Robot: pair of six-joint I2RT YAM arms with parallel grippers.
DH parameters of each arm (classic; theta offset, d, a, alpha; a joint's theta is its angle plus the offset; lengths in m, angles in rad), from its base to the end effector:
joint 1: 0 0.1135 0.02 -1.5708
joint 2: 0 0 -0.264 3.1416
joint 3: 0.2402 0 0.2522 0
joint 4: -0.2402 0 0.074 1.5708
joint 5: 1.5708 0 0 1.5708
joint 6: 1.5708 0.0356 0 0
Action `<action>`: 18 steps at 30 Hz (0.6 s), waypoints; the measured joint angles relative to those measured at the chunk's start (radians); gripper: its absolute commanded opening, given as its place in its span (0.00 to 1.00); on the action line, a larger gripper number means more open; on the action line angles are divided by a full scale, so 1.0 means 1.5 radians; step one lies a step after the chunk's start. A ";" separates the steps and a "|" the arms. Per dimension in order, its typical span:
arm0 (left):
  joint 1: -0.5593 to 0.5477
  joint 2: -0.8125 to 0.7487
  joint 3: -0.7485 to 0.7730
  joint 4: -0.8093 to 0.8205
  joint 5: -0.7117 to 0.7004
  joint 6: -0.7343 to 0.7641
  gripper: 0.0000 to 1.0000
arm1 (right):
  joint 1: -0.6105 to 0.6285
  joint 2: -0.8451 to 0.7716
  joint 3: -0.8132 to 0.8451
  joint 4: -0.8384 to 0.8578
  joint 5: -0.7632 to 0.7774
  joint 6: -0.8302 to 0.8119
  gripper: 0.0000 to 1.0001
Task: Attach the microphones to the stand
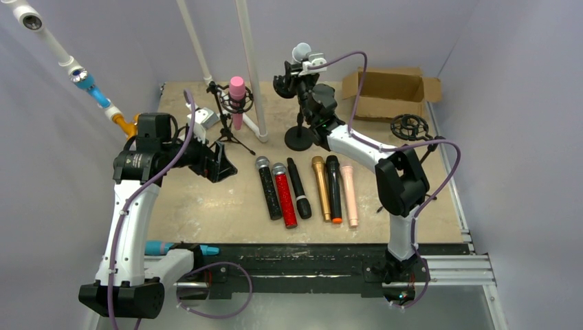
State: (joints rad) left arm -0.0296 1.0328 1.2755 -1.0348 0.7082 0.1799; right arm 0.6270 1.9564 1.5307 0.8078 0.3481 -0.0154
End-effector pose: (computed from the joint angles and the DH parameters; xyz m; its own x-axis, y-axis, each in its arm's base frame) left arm 0.1783 -0.0284 0.3854 -0.6143 0.1542 -0.7739 0.5987 0.7299 -0.3299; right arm 0.3852 0.2641 0.3517 0.3065 0.2042 -0.9297 -0.2905 0.9502 0.1129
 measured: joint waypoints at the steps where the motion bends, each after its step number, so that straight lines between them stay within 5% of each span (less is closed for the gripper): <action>1: 0.000 0.000 -0.001 0.000 0.000 0.000 1.00 | 0.000 0.000 -0.001 -0.002 -0.001 0.000 0.00; 18: 0.000 0.003 -0.004 0.000 0.001 0.000 1.00 | 0.000 0.000 -0.003 -0.031 -0.003 -0.001 0.00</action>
State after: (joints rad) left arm -0.0296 1.0378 1.2697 -1.0351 0.7090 0.1802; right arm 0.6273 1.9564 1.5265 0.7620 0.3443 -0.0162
